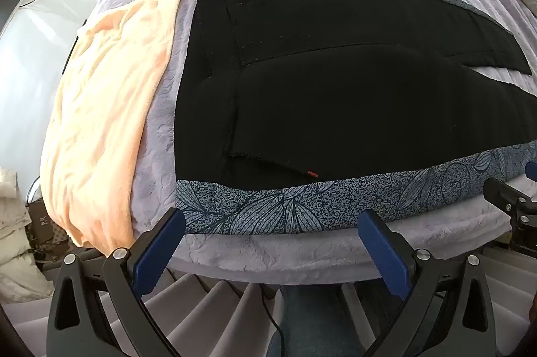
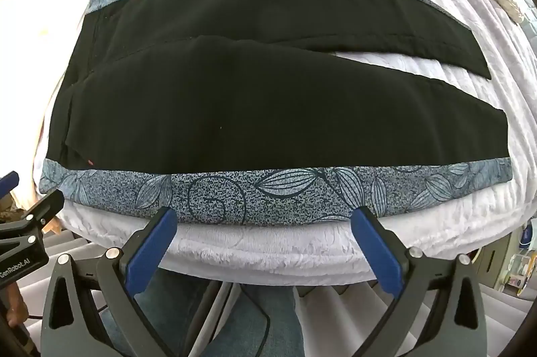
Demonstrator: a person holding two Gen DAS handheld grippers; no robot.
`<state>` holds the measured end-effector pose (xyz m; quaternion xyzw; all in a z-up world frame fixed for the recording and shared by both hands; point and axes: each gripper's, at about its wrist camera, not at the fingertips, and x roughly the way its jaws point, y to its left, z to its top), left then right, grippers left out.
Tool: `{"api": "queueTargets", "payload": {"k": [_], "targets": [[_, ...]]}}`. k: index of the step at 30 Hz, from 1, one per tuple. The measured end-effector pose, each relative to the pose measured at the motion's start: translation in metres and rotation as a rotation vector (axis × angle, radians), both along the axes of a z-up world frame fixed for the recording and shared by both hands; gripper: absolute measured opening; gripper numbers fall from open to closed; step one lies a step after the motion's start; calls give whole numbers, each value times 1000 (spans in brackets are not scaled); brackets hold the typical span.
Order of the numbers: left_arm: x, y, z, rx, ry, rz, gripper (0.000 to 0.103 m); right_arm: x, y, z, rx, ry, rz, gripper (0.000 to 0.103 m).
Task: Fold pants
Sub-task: 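Move both tools over the patterned band of the black trousers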
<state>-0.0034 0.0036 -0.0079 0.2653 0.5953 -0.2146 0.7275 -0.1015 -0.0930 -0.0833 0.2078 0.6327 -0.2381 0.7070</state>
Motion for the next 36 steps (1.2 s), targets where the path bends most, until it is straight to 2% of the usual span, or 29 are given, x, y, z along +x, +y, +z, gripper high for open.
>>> {"api": "queueTargets", "payload": {"k": [14,24,30,33,36], "targets": [[-3,0,-1,6,0,12,103,4,10,9,-9,2,9,103],[-4,-2,-3,21,9,16,103,1,4,6,11,-3,-5,103],[-4,-4,-4,22,10,17,103,-2,0,3,64,10,-19,103],[-2,-7,-5,23,15,16,103,-3,-1,2,33,-4,-21,103],[-1,-9,-6,25,16,17,103,-3,-3,1,48,-9,-24,103]]}}
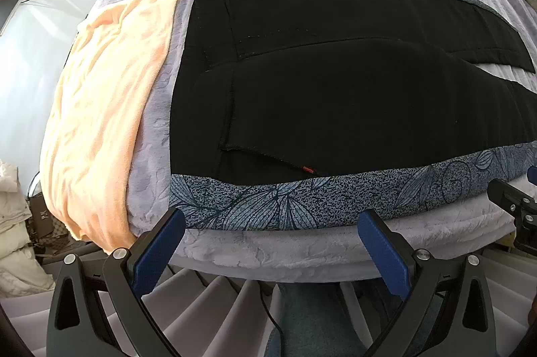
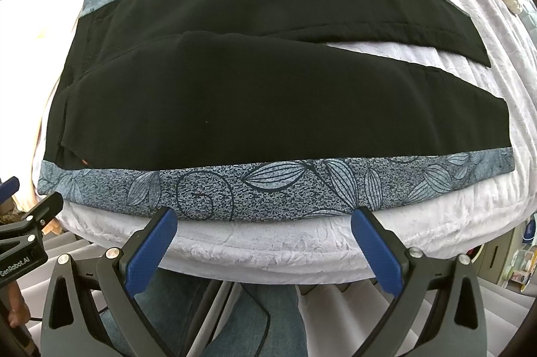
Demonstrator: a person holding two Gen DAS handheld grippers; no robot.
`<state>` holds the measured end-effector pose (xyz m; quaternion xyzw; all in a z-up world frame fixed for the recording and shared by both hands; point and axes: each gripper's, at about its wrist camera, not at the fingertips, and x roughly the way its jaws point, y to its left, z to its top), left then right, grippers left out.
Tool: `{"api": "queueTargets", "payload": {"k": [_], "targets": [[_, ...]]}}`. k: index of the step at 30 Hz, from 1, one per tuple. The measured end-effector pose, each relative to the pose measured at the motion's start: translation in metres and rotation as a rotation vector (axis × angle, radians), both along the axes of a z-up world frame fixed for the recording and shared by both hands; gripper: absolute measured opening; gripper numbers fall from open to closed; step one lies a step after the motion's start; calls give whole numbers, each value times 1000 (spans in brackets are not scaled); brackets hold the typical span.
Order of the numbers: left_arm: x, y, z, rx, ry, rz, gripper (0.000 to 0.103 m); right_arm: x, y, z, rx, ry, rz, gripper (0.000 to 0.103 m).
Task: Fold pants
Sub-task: 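Move both tools over the patterned band of the black trousers, then grasp the patterned band edge with both tools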
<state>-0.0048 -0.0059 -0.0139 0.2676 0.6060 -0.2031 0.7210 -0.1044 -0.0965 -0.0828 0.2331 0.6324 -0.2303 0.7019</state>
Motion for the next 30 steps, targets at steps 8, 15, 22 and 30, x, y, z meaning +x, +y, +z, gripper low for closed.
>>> {"api": "queueTargets", "payload": {"k": [8,15,22,30], "targets": [[0,0,-5,6,12,15,103,0,-2,-6,21,9,-1,103],[-1,1,-9,2,24,30,103,-1,-3,-10,35,4,-7,103],[2,6,-15,-27,53,64,103,-5,-9,-15,71,-21,-35,103],[19,30,-24,-195,114,162,103,-17,-26,-27,400,-303,-144,103]]}}
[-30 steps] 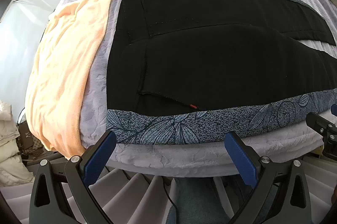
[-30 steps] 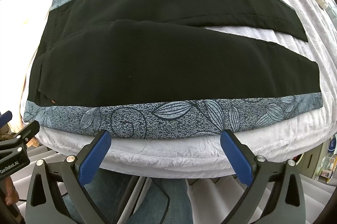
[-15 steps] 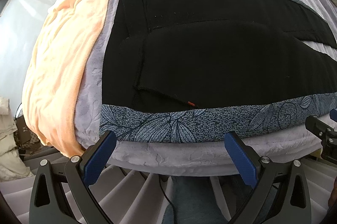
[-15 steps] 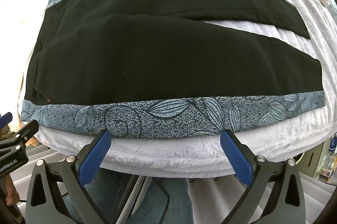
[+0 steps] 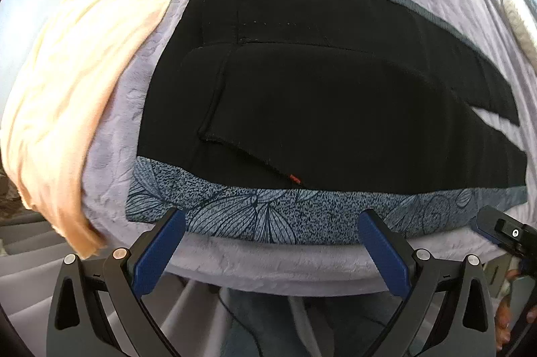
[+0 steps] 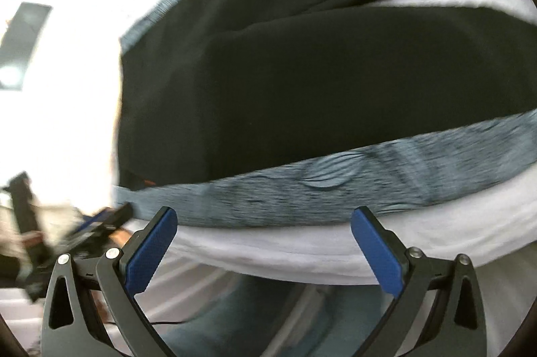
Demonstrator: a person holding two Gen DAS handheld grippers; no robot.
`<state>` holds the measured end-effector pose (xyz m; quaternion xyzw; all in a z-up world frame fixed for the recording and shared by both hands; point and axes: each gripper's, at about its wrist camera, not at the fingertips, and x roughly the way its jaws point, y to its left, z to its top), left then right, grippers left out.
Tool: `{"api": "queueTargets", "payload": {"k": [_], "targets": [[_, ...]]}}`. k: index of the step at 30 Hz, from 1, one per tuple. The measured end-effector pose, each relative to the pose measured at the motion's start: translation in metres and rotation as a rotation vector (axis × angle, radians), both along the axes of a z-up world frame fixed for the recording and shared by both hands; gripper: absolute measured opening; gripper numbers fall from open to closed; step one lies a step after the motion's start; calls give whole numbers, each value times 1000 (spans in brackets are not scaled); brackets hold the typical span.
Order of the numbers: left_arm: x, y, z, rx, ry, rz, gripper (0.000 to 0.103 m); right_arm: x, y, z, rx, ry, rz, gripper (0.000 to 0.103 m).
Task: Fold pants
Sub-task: 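Grasp the patterned band edge with both tools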
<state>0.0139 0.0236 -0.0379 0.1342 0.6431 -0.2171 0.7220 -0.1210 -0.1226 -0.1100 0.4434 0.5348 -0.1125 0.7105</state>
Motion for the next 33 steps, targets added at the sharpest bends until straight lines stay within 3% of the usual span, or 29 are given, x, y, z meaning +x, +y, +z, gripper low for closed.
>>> {"api": "queueTargets", "payload": {"k": [3,4,10,12,14,16,33], "targets": [[5,6,-6,-23,18,15,103,-6,-7,-8,102,-62,-39,103],[6,9,-7,-28,25,19,103,-14,-3,-24,144,-51,-63,103],[10,23,-20,-74,68,49,102,-34,-15,-40,224,-139,-123,102],[6,23,-21,-78,67,40,93,-39,-18,-50,251,-146,-147,94],[4,24,-26,-75,87,33,90,-43,-17,-62,283,-117,-165,73],[3,30,-26,-89,99,43,90,-48,-18,-70,311,-118,-168,69],[-13,67,-20,-174,165,124,90,-44,-22,-87,404,-256,-209,66]]}}
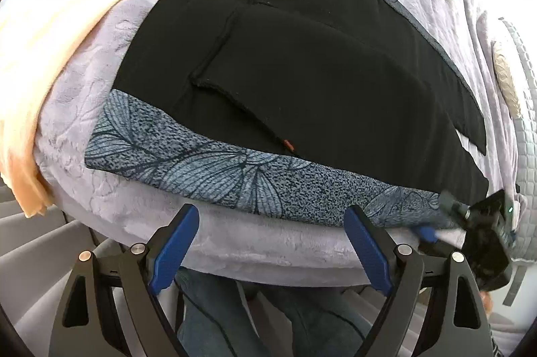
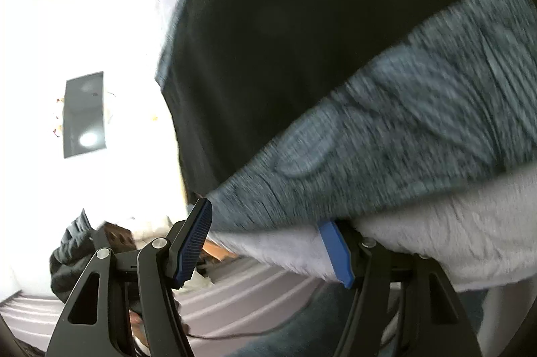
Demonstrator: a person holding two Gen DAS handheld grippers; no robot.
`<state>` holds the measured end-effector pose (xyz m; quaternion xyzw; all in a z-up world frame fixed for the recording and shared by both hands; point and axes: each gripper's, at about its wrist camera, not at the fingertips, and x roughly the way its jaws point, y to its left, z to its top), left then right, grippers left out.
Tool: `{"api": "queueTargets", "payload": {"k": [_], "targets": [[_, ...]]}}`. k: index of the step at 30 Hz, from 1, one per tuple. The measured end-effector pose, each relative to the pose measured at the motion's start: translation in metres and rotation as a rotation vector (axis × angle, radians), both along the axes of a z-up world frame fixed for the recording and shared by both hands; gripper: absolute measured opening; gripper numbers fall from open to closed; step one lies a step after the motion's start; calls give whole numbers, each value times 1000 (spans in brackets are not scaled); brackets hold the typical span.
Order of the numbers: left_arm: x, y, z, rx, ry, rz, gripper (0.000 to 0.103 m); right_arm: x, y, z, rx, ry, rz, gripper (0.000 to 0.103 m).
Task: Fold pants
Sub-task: 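Grasp the patterned band edge with both tools, then lift the band with both tools and fold it over onto the trousers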
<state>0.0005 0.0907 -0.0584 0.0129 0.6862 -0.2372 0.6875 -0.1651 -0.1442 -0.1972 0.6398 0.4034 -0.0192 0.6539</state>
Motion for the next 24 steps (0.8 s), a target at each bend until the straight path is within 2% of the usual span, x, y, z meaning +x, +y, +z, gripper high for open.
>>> {"api": "queueTargets", "payload": {"k": [1,2,4,7,12,17,19,20,22,23,24], "targets": [[1,-2,0,-8,3,0,90,4,-3,4,0,-20,-14,56],[1,-9,0,-18,9,3,90,9,-6,8,-5,-25,-24,36],[0,-11,1,-74,42,27,90,18,-12,25,-24,-35,-46,16],[-4,-11,-2,-180,124,96,90,20,-16,38,-20,-65,-50,15],[5,-6,-18,-229,165,246,90,28,-23,62,-21,-99,5,15],[26,11,-26,-230,134,405,90,33,-22,59,-25,-85,65,15],[33,15,-25,-205,101,436,64,34,-21,52,-13,-71,89,15],[35,17,-25,-184,90,443,61,33,-21,48,-5,-63,97,19],[35,18,-31,-165,68,451,42,30,-23,36,4,-34,97,20],[34,20,-30,-144,46,440,38,26,-29,19,25,-10,73,23],[33,25,-32,-145,33,435,34,26,-29,19,25,-10,73,24]]}}
